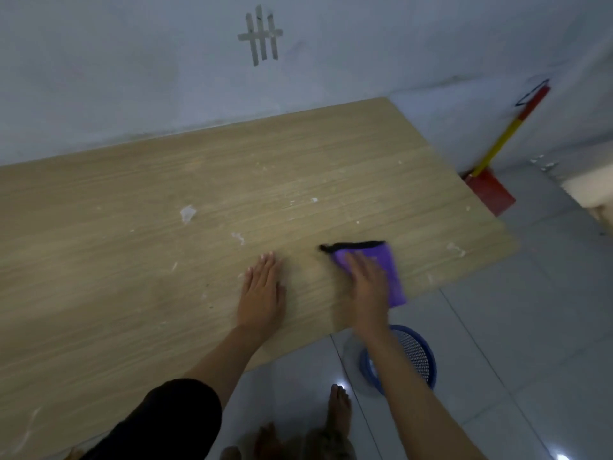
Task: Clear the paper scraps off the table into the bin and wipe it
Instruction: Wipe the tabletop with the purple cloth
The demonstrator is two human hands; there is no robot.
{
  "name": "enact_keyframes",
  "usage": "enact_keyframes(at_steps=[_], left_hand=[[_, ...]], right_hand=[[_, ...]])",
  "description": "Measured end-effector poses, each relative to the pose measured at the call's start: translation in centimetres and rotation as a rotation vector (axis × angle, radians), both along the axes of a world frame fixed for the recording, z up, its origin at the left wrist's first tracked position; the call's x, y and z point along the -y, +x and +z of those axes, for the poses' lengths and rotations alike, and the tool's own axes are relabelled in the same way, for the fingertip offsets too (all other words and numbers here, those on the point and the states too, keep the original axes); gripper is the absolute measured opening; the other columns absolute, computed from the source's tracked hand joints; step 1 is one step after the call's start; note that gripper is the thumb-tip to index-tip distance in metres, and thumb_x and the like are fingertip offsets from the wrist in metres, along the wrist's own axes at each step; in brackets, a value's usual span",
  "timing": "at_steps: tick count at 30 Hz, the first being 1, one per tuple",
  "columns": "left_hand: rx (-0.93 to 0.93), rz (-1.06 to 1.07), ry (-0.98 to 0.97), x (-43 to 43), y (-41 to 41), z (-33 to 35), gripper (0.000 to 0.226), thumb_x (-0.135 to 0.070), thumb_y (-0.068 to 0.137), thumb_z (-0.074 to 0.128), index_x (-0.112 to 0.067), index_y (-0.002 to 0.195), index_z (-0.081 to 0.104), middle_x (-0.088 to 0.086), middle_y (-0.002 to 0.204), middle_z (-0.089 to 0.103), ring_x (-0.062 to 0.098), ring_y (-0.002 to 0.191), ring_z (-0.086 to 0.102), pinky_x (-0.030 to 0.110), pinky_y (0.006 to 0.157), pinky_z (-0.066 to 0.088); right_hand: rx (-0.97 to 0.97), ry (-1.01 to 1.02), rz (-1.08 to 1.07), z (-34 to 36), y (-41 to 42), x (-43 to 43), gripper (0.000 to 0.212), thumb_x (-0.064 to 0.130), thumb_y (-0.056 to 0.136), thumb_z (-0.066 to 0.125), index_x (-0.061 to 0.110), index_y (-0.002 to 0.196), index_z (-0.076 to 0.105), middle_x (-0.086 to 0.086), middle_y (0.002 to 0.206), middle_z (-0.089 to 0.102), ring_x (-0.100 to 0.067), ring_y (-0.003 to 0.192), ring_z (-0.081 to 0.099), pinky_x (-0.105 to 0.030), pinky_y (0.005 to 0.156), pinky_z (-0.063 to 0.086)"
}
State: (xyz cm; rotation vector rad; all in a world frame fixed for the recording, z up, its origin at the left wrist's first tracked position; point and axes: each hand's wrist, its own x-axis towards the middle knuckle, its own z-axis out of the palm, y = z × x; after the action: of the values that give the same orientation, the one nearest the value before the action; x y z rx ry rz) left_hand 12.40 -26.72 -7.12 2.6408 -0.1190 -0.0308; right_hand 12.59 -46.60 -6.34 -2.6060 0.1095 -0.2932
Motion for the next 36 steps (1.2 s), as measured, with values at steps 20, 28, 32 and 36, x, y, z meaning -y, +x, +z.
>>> enact_keyframes(at_steps=[20, 28, 32, 36], left_hand=[[0.091, -0.094, -0.1, 6.8, 1.9, 1.5, 0.065, -0.045, 0.09, 0.009, -0.015, 0.146, 0.017, 0.0, 0.155, 0.017, 0.007, 0.143, 0.005, 0.032, 0.118, 0.001], [0.121, -0.428, -0.053, 7.8, 3.9, 4.2, 0.059, -0.054, 0.094, 0.02, -0.021, 0.141, 0.032, -0.002, 0.148, 0.034, 0.014, 0.139, 0.027, 0.04, 0.113, 0.028], [0.005, -0.396, 0.343, 7.7, 6.8, 0.9, 0.091, -0.08, 0.077, 0.017, -0.019, 0.144, 0.029, 0.004, 0.151, 0.03, 0.024, 0.14, 0.025, 0.04, 0.113, 0.021], [-0.1, 0.01, 0.25, 8.7, 11.9, 0.6, 0.085, -0.065, 0.079, 0.025, -0.006, 0.139, 0.036, 0.02, 0.145, 0.038, 0.038, 0.133, 0.036, 0.052, 0.107, 0.03]], right_hand=[[0.102, 0.081, -0.043, 1.7, 0.3, 0.9, 0.051, 0.016, 0.085, 0.04, 0.021, 0.135, 0.044, -0.007, 0.136, 0.051, -0.03, 0.132, 0.038, -0.05, 0.109, 0.029], [-0.061, 0.745, -0.051, 1.5, 1.5, 0.5, 0.04, 0.004, 0.092, 0.039, 0.013, 0.13, 0.049, -0.003, 0.134, 0.052, -0.01, 0.127, 0.043, -0.021, 0.108, 0.034], [0.141, 0.708, -0.227, 2.3, 1.4, 5.1, 0.036, 0.009, 0.088, 0.038, 0.012, 0.118, 0.058, 0.001, 0.117, 0.054, -0.005, 0.11, 0.05, -0.01, 0.097, 0.039], [0.083, 0.573, -0.359, -0.1, 0.8, 10.9, 0.038, 0.009, 0.093, 0.036, 0.011, 0.128, 0.051, -0.005, 0.14, 0.045, -0.015, 0.135, 0.033, -0.035, 0.116, 0.021]])
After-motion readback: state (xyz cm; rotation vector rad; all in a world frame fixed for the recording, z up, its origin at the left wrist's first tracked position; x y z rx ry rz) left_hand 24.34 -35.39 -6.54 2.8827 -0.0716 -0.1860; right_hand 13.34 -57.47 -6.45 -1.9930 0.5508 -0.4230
